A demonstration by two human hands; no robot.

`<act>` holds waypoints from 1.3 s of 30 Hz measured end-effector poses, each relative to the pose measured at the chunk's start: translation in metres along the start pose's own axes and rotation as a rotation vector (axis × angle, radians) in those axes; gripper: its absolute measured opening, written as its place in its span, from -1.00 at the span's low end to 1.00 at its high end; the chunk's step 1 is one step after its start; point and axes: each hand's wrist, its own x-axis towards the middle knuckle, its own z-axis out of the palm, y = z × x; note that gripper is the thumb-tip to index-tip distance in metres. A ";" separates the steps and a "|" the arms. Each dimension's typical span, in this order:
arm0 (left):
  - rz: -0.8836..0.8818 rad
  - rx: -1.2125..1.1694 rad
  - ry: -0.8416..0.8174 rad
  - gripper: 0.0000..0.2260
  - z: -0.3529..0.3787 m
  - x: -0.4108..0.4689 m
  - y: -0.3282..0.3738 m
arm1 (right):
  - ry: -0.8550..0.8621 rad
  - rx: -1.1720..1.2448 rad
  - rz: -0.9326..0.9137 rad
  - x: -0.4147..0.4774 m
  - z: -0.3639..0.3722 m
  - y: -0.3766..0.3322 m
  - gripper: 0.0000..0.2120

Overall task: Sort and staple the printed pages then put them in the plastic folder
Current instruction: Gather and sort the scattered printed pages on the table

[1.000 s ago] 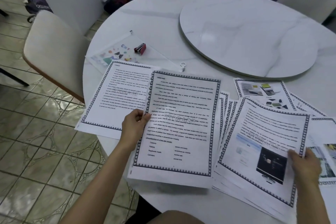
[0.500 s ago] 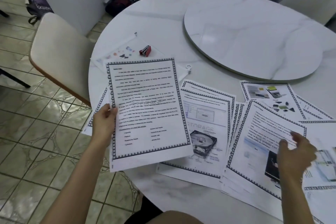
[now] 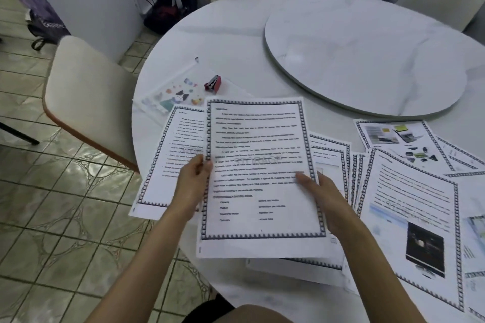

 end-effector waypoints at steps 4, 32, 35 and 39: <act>0.020 0.053 -0.020 -0.86 -0.004 0.014 0.002 | 0.160 -0.076 -0.073 0.002 0.001 0.003 -0.82; -0.055 0.590 0.327 -0.56 -0.096 0.073 -0.015 | 0.871 0.303 -0.243 -0.006 -0.069 0.010 -0.75; -0.092 0.585 0.311 -0.57 -0.090 0.072 -0.012 | 0.847 0.288 -0.244 -0.007 -0.066 0.009 -0.89; -0.057 0.582 0.266 -0.70 -0.081 0.069 -0.007 | 0.820 0.249 -0.250 -0.006 -0.063 0.009 -0.86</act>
